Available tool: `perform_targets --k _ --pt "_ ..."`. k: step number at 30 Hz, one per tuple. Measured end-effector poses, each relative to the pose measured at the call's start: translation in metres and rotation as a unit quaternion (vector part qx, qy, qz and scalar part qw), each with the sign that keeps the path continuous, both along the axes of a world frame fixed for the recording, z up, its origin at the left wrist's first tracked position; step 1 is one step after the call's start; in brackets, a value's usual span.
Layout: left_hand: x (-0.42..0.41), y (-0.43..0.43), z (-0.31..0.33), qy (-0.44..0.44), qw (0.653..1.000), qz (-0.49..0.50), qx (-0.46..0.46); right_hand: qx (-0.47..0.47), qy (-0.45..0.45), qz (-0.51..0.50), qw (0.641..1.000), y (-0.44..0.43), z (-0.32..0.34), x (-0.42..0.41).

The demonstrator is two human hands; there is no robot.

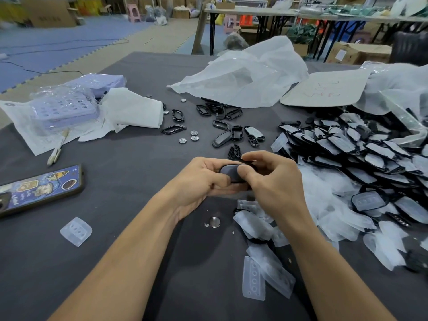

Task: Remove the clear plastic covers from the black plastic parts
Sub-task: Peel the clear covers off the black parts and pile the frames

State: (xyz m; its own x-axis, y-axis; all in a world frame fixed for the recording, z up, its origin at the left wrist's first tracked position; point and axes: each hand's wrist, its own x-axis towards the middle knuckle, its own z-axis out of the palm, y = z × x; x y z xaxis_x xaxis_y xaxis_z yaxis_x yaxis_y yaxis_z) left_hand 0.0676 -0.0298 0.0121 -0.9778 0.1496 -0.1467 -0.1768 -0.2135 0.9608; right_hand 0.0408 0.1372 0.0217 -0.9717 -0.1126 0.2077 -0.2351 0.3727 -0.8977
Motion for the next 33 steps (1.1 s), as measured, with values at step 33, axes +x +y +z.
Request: perform_targets --k 33 --pt "0.001 0.012 0.000 0.081 0.951 0.219 -0.201 -0.110 -0.058 0.034 0.992 -0.005 -0.002 -0.001"
